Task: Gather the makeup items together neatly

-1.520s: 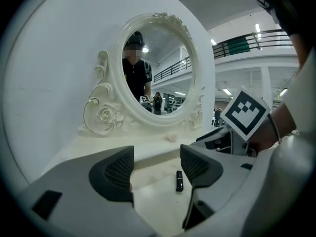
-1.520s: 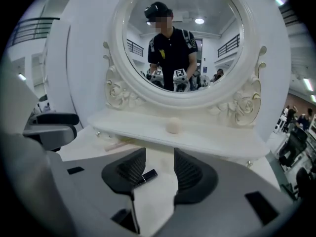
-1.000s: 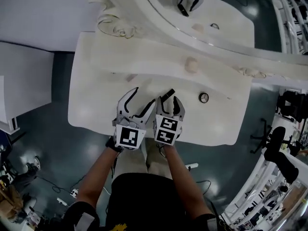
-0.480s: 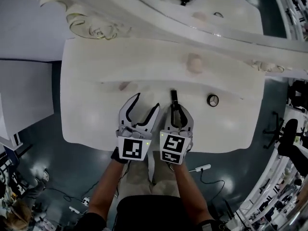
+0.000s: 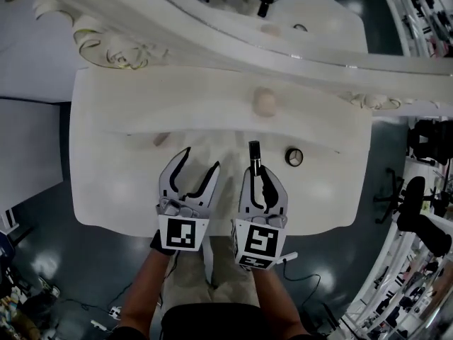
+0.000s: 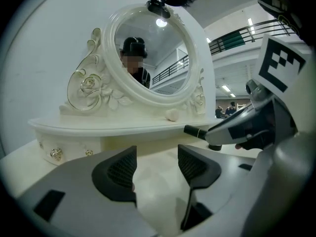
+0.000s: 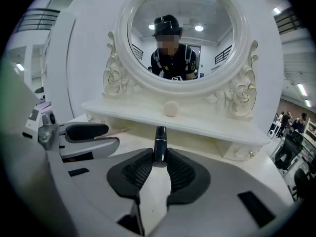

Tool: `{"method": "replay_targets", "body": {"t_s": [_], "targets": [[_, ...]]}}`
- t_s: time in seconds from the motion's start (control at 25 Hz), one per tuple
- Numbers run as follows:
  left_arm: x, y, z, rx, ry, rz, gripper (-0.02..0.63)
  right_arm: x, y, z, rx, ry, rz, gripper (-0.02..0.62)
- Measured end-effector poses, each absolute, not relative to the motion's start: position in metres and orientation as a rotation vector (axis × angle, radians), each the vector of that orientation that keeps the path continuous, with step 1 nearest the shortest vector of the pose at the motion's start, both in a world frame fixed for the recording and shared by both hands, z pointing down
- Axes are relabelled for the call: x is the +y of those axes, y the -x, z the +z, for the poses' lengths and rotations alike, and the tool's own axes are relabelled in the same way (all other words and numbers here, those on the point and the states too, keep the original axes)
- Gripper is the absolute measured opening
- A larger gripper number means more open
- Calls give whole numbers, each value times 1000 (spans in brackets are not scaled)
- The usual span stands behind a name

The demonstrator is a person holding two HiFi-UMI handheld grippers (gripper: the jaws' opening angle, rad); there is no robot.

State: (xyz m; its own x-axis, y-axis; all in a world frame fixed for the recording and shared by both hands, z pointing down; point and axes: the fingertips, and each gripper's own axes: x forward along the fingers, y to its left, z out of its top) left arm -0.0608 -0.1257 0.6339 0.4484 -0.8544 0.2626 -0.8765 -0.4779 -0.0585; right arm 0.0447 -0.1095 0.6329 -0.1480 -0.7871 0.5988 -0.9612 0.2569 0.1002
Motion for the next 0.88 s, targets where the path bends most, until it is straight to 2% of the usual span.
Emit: {"method": "replay_targets", "body": {"t_s": [0.44,0.88], "targets": [[-111,45,615,-1532,-2598,402,265,-169,-76,573,-2078,-1719,334,103],[-104,44,624,-1535,-2625,417,265,-216,-88,601,-2008,-1752,482,103]]}}
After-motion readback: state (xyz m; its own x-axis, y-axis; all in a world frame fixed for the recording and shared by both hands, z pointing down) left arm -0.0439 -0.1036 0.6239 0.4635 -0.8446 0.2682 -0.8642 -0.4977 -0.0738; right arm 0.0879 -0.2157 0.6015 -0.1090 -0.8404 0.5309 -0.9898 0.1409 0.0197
